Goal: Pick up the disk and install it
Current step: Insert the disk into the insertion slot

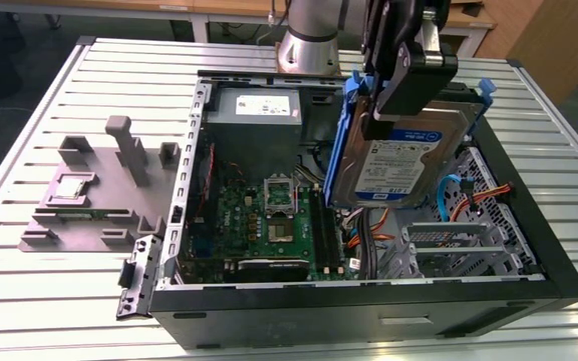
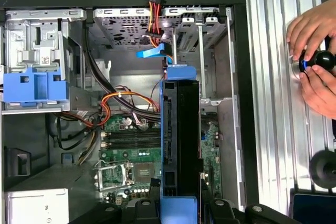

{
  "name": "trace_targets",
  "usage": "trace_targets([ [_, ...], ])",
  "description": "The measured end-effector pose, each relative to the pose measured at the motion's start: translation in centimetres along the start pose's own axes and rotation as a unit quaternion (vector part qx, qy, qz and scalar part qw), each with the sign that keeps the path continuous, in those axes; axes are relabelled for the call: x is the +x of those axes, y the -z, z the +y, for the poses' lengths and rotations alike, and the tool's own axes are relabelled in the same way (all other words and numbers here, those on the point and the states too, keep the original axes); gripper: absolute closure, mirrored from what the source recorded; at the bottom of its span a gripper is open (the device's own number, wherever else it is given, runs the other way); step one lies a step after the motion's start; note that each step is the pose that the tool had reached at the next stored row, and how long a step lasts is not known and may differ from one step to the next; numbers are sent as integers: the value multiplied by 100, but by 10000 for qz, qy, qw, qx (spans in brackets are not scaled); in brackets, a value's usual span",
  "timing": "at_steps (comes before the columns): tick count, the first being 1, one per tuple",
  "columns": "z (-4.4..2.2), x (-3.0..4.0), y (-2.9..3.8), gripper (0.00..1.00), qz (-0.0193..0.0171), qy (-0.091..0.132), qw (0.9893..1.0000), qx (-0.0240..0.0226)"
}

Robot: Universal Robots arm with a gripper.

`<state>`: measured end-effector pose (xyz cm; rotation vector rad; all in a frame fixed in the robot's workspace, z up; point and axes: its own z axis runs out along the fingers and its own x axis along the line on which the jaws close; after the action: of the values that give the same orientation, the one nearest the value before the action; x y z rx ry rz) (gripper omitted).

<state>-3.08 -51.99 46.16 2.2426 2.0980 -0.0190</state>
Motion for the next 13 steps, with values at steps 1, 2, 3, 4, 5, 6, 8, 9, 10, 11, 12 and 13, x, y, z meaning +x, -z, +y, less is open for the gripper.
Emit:
trace_targets([
  [1, 1, -7, -2, 63, -5, 0, 10000, -1],
  [2, 3, -13, -3, 63, -11, 0, 10000, -1],
  [3, 8, -17, -5, 63, -16, 0, 10000, -1],
  [4, 17, -22, -9, 63, -19, 0, 10000, -2],
  [5, 29, -23, -12, 63, -22, 0, 10000, -2],
  [6, 41, -25, -15, 63, -24, 0, 10000, -2],
  [8, 67, -26, -24, 63, -25, 1, 10000, -2],
  [9, 79, -27, -28, 63, -25, 1, 10000, -2],
  [10, 90, -27, -31, 63, -27, 1, 10000, -2],
  [11, 99, -27, -34, 63, -30, 1, 10000, -2],
  [12, 106, -27, -37, 63, -35, 1, 10000, -2],
  [13, 112, -27, -40, 63, -39, 1, 10000, -3],
])
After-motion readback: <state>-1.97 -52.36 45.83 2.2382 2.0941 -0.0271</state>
